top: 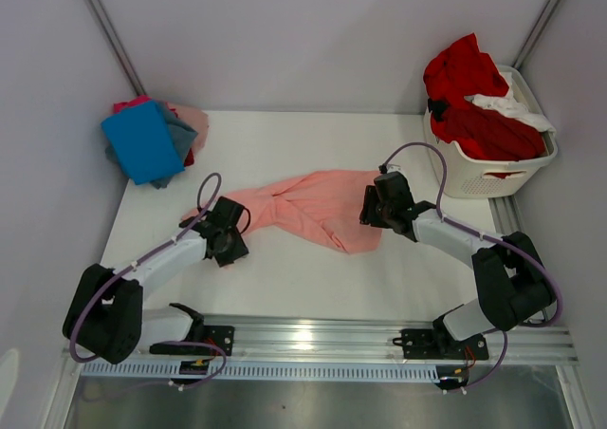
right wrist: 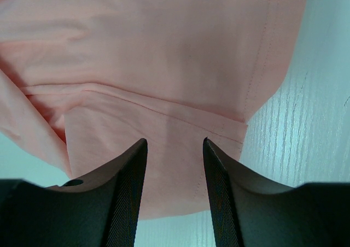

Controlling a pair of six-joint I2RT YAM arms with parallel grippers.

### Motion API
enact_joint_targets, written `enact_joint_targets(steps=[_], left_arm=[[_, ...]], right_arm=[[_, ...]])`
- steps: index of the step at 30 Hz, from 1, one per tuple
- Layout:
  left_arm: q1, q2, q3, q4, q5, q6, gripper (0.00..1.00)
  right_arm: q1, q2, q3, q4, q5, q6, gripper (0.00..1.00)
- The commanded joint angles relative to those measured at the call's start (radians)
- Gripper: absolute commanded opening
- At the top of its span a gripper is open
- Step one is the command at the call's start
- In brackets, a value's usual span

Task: Fold and stack the t-shirts
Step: Flatten out the tshirt

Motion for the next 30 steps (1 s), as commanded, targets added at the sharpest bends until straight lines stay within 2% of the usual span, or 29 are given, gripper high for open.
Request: enact_joint_targets(steps=[1,8,15,20,21,26,30], left_arm=[[-0.009,0.006,0.028,0.013,-0.063,-0.008,0.42],[-0.009,0.000,0.068,-0.160,-0.284,-0.127,0.42],[-0.009,-0.022,0.062,-0.288,-0.534,-0.357,0.43],[-0.047,-0.069,0.051,-0.230,-0.543,-0.316,0.42],[-0.062,-0.116,0.045,-0.170,-0.545,-0.289,0.42],[-0.087,-0.265,-0.018,0.046,-0.363,-0.068,0.43],[-0.089,-0.295,-0.056,0.134,-0.255,-0.005,0.43]], right_arm=[[0.006,-0.010,0.003,0.009,0.014,-0.003,0.49],[0.008,-0.007,0.001,0.012,0.012,-0.006,0.49],[0.006,-0.004,0.003,0.017,0.009,-0.013,0.49],[0.006,-0.007,0.001,0.017,0.005,-0.014,0.49],[0.008,-0.007,0.000,0.017,0.005,-0.013,0.49],[0.006,-0.009,-0.002,0.015,0.002,-0.013,0.49],[0.006,-0.009,-0.003,0.017,-0.002,-0.013,0.49]])
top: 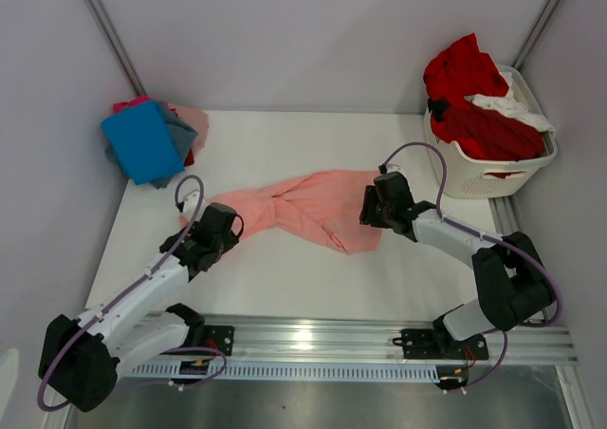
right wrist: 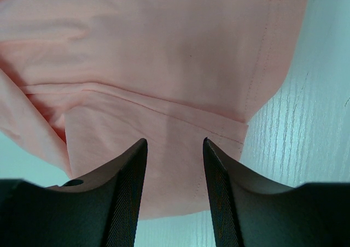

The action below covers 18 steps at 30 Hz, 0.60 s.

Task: Fold and stack the t-shirts
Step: Flatten out the tshirt

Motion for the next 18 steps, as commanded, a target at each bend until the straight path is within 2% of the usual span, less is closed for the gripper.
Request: enact_joint_targets(steps=[1,11,13,15,17,18], left_arm=[[-0.007,0.009,-0.022,0.117,0.103,0.099,0.43],[-0.007,-0.019,-0.002,0.083,0.153,0.128,0.42],[-0.009,-0.031,0.012,0.033,0.143,0.110,0.42],[-0.009,-0.037,0.020,-0.079,0.061,0.079,0.42],[-0.007,-0.027,0.047,-0.199,-0.047,-0.047,0.45],[-0.009,-0.002,0.054,-0.345,-0.178,-0.122,0.46]], right_arm=[[0.007,-0.009,-0.003,0.016,-0.002,-0.008,0.49],[0.007,-0.010,-0.005,0.014,-0.010,-0.008,0.49],[0.007,-0.010,-0.005,0.011,-0.010,-0.010,0.49],[0.007,-0.010,-0.008,0.010,-0.008,-0.008,0.49],[0.007,-0.010,-0.009,0.008,-0.005,-0.007,0.49],[0.007,-0.012,-0.012,0.008,-0.005,-0.007,0.49]])
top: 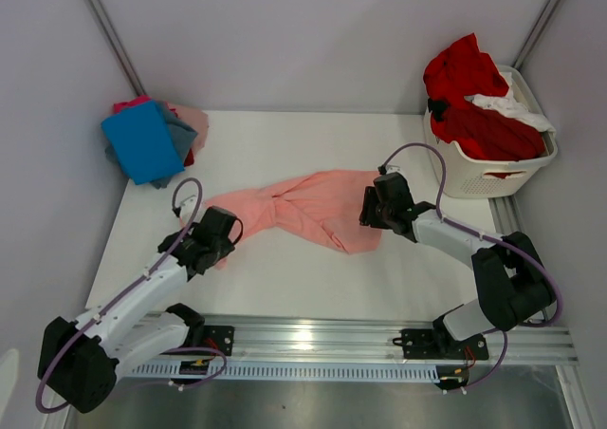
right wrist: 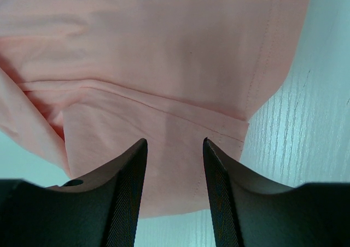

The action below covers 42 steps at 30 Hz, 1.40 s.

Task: Fold and stack the t-shirts
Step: Flatten out the tshirt

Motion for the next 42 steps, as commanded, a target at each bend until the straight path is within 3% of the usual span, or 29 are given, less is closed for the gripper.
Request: enact_joint_targets(steps=[1,3,6,9,10,11,14,18,23,42], left_arm=[[-0.004,0.030,0.059,-0.334,-0.283,-0.305,0.47],[-0.004,0.047,0.067,-0.407,-0.319,-0.409,0.48],[-0.018,0.020,0.064,-0.372,-0.310,-0.401,0.47],[-0.073,-0.048,0.050,-0.269,-0.319,-0.342,0.47],[-0.087,-0.104,0.038,-0.203,-0.302,-0.223,0.47],[-0.087,-0.135,0.012,-0.040,-0.207,-0.147,0.47],[-0.087,-0.234,-0.072,0.235,0.042,0.062,0.47],[-0.087,-0.228,-0.129,0.387,0.218,0.154,0.49],[-0.087,-0.029,-0.053,0.273,0.207,0.145,0.48],[-0.073,0.174,0.023,0.126,0.035,0.087,0.46]], right_arm=[[0.005,-0.013,-0.011,0.008,-0.001,-0.003,0.49],[0.005,-0.015,-0.014,0.013,-0.006,0.000,0.49],[0.007,-0.012,-0.011,0.007,-0.010,0.000,0.49],[0.008,-0.020,-0.014,0.010,-0.007,-0.001,0.49],[0.008,-0.020,-0.017,0.010,-0.007,0.000,0.49],[0.008,-0.017,-0.017,0.010,-0.007,0.002,0.49],[0.011,-0.016,-0.019,0.010,-0.009,0.002,0.49],[0.011,-0.018,-0.022,0.011,-0.004,0.002,0.49],[0.011,-0.018,-0.022,0.011,-0.004,0.003,0.49],[0.013,-0.023,-0.030,0.007,-0.009,0.008,0.49]])
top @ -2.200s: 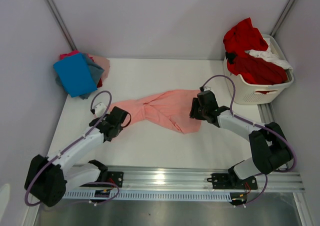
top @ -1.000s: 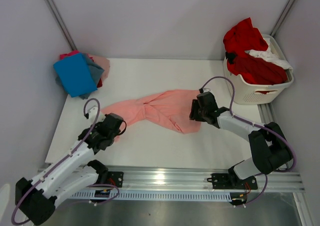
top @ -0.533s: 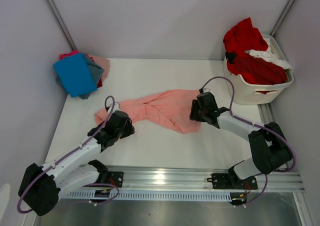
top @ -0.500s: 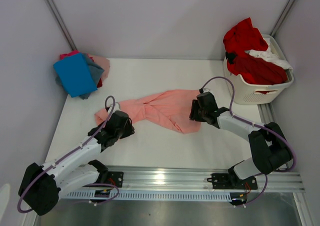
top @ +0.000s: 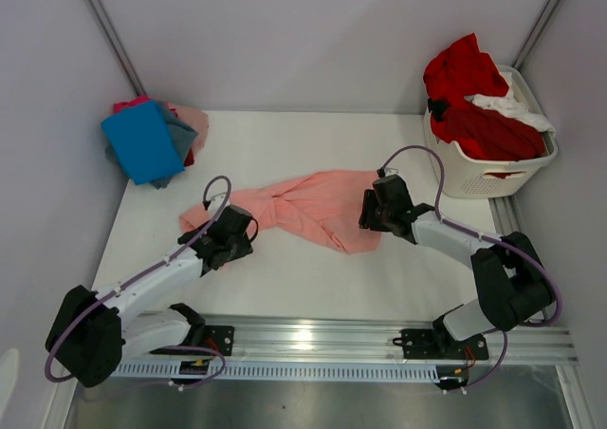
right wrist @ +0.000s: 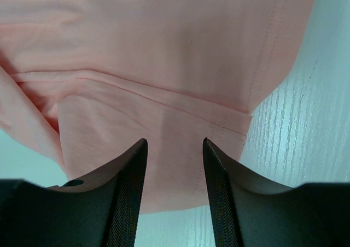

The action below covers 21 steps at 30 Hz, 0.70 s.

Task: Fold and stack the t-shirts
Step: Flatten out the tshirt

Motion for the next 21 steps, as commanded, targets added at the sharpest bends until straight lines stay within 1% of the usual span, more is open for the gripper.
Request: enact_joint_targets(steps=[1,4,7,14,21], left_arm=[[0.010,0.047,0.040,-0.037,-0.041,-0.029,0.46],[0.028,0.063,0.034,-0.025,-0.030,-0.036,0.46],[0.042,0.064,0.036,-0.019,-0.050,-0.033,0.46],[0.128,0.052,0.027,-0.011,-0.068,-0.038,0.45],[0.152,0.075,0.042,-0.026,-0.085,-0.038,0.45]], right_arm=[[0.006,-0.026,-0.013,0.009,-0.002,0.008,0.49],[0.004,-0.033,-0.016,0.007,-0.002,0.008,0.49],[0.004,-0.041,-0.019,0.004,-0.004,0.006,0.49],[0.006,-0.047,-0.027,0.006,-0.013,0.006,0.49],[0.012,-0.047,-0.030,0.006,-0.022,0.006,0.49]])
